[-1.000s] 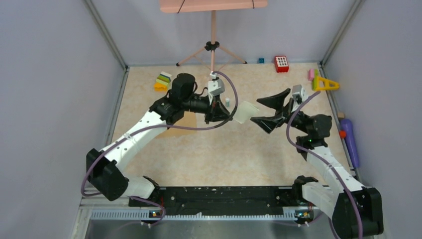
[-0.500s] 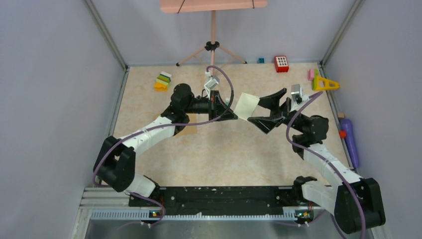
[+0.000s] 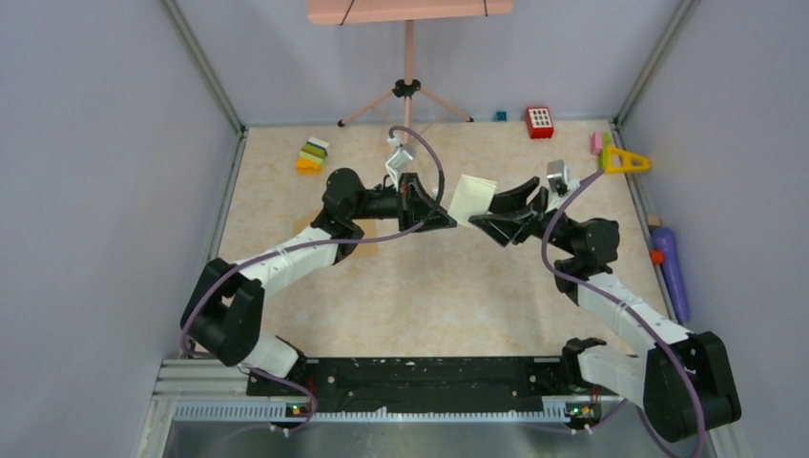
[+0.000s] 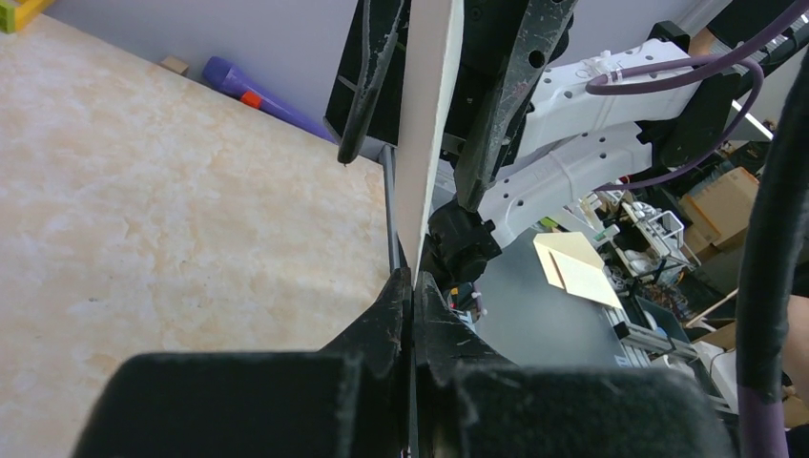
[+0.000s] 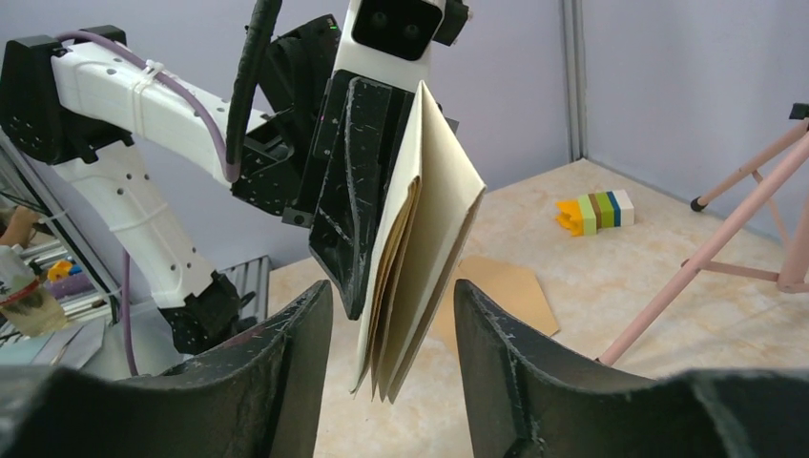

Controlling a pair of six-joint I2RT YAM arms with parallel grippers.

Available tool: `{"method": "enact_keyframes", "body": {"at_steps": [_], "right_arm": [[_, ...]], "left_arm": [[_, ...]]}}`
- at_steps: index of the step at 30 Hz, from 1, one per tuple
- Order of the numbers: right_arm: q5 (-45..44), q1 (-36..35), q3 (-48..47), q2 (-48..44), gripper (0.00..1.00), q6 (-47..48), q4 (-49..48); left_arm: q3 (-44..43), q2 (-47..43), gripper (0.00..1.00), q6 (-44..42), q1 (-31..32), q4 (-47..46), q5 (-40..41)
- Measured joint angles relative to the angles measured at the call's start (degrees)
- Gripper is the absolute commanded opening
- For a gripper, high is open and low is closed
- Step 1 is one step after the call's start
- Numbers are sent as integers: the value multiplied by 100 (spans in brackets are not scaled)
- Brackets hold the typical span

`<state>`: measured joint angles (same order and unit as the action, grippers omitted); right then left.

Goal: Place the letter into the envelope and seal it
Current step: Fold the letter.

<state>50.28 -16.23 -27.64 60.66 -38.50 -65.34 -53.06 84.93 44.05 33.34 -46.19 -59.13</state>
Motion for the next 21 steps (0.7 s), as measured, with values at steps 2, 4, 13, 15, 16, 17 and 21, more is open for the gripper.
{"method": "enact_keyframes", "body": {"at_steps": [2, 4, 13, 15, 16, 17, 21], "right_arm": [[-13, -20, 0, 2, 47, 0, 20], [-17, -28, 0, 2, 44, -2, 22], [-76, -61, 0, 2, 28, -9, 20], [-85, -61, 0, 2, 14, -7, 17], [-94, -61, 0, 2, 6, -4, 17], [-98, -63, 0, 2, 0, -13, 15], [-96, -68, 0, 2, 0, -46, 20]], "left_arm": [[28, 2, 0, 17, 0, -33, -2], [33, 2, 0, 24, 0, -55, 0], [94, 2, 0, -7, 2, -74, 0], [120, 2, 0, -44, 2, -63, 0], [122, 2, 0, -57, 2, -52, 0], [122, 2, 0, -70, 2, -52, 0], [122, 2, 7, -98, 2, -50, 4]]}}
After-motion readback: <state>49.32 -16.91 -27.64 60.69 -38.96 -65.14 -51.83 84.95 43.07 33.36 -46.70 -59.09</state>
